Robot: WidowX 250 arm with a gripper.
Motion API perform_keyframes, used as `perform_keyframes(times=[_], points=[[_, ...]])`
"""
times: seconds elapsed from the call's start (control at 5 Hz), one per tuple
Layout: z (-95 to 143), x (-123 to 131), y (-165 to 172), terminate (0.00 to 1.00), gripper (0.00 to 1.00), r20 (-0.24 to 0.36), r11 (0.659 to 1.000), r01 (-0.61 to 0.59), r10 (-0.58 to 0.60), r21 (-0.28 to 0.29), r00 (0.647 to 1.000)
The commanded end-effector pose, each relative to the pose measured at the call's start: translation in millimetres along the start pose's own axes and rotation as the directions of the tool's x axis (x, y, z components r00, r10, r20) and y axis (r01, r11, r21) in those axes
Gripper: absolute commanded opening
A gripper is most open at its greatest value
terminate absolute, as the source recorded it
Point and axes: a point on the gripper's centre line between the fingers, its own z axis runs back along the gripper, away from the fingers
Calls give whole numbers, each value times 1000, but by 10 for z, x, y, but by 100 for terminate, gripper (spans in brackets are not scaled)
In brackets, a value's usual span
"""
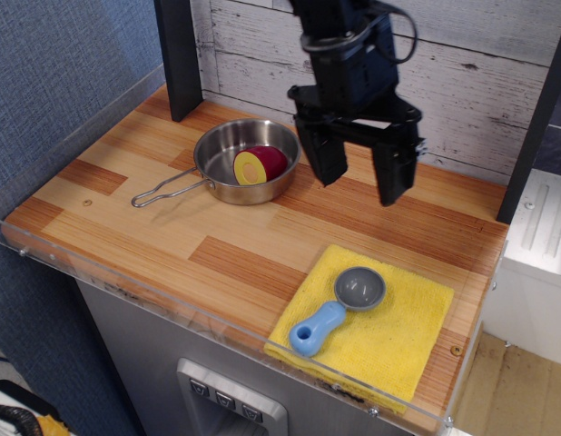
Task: Move the blue spoon to the left of the yellow cloth.
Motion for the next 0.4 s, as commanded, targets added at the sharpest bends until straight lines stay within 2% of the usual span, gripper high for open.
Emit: perform_keyframes(times=[0.0,0.2], points=[[68,-139,-62,0,100,-58,997,-51,48,-51,997],[41,-330,-123,0,100,-112,995,-68,59,-78,992]])
